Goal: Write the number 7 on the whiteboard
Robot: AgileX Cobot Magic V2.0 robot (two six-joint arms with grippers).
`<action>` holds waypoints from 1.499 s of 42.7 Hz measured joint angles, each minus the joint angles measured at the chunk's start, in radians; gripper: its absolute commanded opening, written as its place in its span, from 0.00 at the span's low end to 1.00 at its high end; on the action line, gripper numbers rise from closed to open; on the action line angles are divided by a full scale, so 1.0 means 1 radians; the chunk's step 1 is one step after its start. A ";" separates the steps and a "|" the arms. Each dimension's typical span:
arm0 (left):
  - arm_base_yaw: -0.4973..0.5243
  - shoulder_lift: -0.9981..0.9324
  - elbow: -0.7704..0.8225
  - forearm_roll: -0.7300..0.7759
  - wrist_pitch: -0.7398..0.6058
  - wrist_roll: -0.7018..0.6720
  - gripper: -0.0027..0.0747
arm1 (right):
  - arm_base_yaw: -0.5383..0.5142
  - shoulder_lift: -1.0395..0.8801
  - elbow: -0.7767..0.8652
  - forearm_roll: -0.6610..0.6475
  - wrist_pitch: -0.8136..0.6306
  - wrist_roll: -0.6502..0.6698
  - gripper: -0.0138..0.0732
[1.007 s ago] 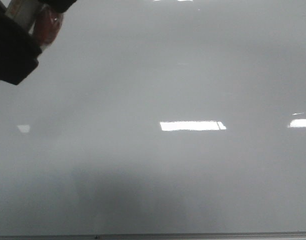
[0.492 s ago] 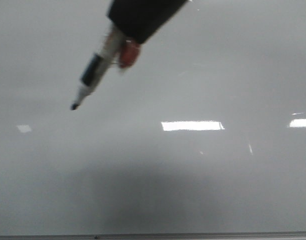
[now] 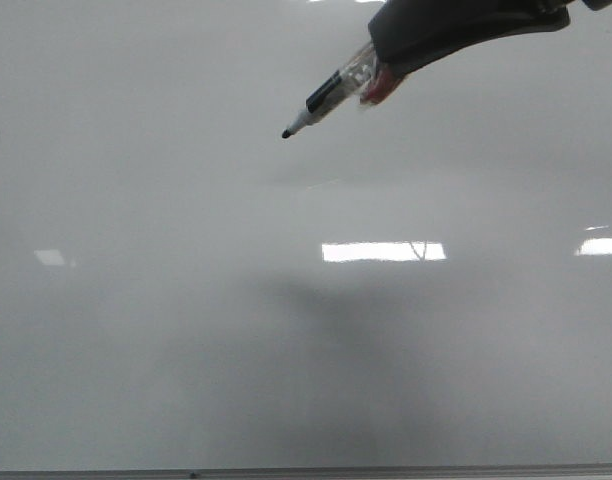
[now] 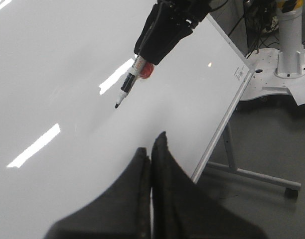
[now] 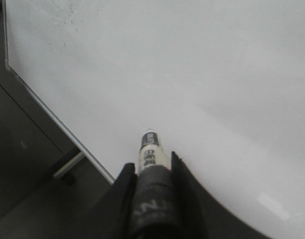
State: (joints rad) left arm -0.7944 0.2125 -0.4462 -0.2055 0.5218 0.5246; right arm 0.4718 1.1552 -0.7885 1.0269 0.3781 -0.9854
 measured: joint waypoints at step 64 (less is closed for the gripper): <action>0.000 -0.002 0.002 -0.001 0.000 -0.005 0.01 | -0.120 0.388 -0.278 0.041 0.071 -0.079 0.09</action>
State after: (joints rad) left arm -0.7944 0.2108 -0.4447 -0.2064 0.5218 0.5200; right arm 0.3514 1.5432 -1.0664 1.0680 0.4495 -1.0640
